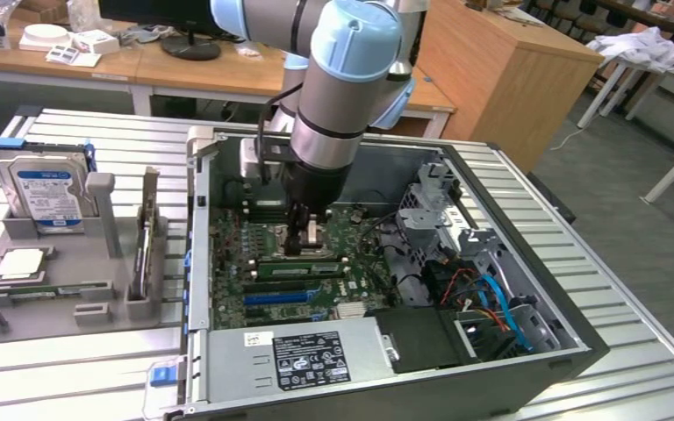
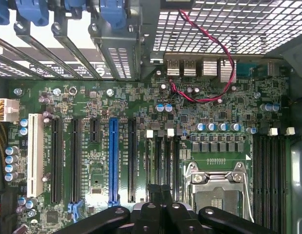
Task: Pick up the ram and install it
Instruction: 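Press down the ram until it locks into place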
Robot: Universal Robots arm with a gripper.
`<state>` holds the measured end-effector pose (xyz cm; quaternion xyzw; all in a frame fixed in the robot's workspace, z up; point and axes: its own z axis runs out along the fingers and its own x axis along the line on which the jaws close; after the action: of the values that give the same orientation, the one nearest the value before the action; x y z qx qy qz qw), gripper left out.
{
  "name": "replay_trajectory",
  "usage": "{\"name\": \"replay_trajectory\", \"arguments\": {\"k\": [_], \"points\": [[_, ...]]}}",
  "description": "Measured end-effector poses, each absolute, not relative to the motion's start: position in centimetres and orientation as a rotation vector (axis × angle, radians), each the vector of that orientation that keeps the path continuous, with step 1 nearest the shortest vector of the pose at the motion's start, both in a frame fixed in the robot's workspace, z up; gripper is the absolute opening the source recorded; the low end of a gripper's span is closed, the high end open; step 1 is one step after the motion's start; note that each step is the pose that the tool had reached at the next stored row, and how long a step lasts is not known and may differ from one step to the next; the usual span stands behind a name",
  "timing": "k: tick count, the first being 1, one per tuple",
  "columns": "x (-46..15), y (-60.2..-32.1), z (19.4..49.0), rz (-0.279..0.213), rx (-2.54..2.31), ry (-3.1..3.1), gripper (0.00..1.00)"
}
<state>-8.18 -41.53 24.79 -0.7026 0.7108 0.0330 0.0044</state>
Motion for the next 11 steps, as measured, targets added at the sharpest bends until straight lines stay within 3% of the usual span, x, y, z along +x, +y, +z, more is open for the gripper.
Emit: {"name": "replay_trajectory", "arguments": {"k": [11], "points": [[-8.20, -41.54, 24.04, 0.099, -2.199, 2.225, 0.11]]}}
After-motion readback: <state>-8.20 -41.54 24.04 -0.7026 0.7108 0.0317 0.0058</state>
